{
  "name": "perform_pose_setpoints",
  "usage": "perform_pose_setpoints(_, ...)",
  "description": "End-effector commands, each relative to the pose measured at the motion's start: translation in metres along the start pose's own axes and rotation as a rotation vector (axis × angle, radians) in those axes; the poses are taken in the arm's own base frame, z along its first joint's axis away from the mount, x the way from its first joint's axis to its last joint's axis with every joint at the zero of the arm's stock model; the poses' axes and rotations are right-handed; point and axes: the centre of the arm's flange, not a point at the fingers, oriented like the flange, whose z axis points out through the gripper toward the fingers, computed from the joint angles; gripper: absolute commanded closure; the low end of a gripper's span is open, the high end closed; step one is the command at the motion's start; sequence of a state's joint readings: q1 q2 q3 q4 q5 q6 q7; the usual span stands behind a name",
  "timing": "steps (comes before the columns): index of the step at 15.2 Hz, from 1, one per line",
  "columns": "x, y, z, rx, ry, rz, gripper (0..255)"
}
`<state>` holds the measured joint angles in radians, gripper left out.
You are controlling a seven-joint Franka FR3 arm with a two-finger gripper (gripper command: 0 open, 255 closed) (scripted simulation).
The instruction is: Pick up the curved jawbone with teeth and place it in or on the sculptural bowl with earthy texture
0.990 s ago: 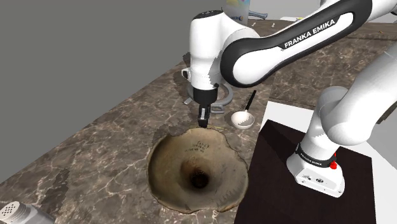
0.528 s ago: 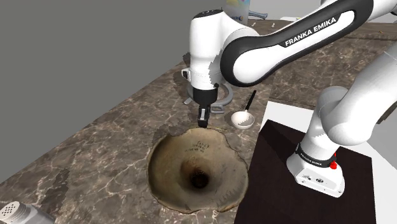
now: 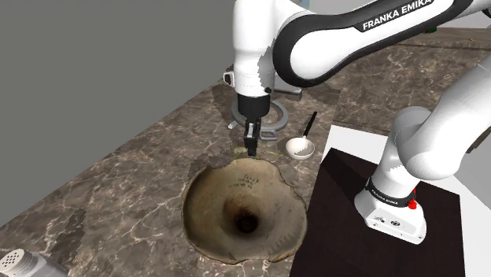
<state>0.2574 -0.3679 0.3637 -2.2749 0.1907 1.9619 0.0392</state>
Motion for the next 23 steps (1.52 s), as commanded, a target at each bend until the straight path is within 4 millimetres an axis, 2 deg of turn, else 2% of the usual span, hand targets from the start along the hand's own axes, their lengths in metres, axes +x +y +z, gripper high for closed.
perform_pose_setpoints(1, 0.0, -0.001, -0.011, 0.0, 0.0, 0.0, 255)
perform_pose_setpoints(23, 0.004, -0.007, -0.127, 0.0, 0.0, 0.0, 255)
